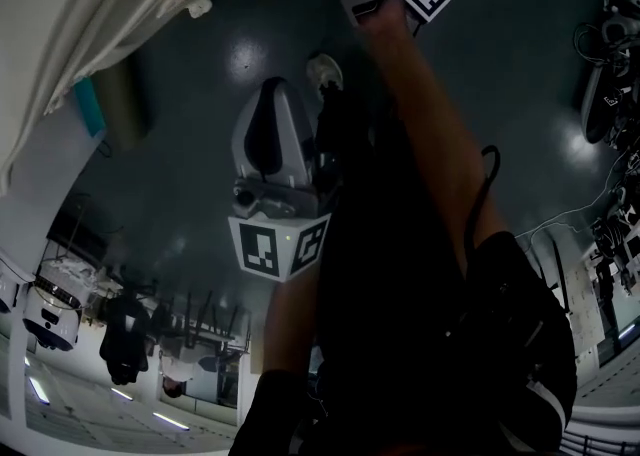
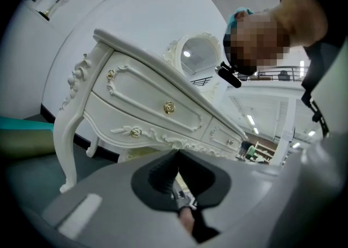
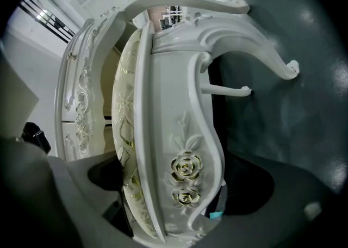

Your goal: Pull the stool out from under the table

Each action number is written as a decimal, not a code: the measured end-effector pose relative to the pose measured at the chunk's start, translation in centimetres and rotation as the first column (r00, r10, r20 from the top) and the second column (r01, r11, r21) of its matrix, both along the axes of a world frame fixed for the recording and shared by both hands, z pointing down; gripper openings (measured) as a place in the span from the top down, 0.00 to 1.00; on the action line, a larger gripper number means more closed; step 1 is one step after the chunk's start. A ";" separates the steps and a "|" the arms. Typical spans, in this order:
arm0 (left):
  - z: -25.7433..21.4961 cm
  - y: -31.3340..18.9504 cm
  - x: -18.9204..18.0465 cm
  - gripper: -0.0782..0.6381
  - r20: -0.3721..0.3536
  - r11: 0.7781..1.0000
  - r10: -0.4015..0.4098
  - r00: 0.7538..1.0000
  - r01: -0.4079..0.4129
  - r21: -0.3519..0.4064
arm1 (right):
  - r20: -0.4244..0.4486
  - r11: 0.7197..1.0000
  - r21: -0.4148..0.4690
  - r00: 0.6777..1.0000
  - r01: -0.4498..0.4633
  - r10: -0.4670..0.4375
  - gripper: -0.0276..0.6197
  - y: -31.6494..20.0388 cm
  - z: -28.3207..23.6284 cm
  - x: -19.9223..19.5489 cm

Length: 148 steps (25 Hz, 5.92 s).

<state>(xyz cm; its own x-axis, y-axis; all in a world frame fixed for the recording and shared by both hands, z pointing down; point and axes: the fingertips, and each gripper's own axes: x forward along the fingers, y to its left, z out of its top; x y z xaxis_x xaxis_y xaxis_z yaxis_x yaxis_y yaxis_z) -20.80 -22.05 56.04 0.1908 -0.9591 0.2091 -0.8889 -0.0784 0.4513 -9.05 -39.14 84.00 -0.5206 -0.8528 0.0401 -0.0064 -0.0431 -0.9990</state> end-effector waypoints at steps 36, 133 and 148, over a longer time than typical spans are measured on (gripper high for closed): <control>-3.2 14.5 10.2 0.88 -0.016 0.998 -0.015 1.000 0.014 -0.068 | 0.006 0.990 -0.006 0.990 0.142 -0.142 0.11 22.8 0.4 9.5; -3.7 22.4 13.4 0.88 -0.079 0.988 0.143 0.987 -0.147 -0.051 | 0.002 0.900 0.008 0.900 0.436 -0.436 0.12 36.6 -0.7 14.2; -6.5 23.9 11.0 0.88 -0.083 0.989 0.146 0.986 -0.147 -0.009 | -0.023 0.920 -0.034 0.920 0.391 -0.391 0.12 39.3 -2.9 13.7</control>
<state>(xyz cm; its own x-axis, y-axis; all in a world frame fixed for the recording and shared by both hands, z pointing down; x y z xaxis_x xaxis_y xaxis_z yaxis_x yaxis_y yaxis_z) -9.80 1.83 49.52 0.3460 -0.9163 0.2015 -0.8285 -0.1977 0.5239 4.60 0.12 81.14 -0.8107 -0.5799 0.0805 -0.0566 -0.0592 -0.9966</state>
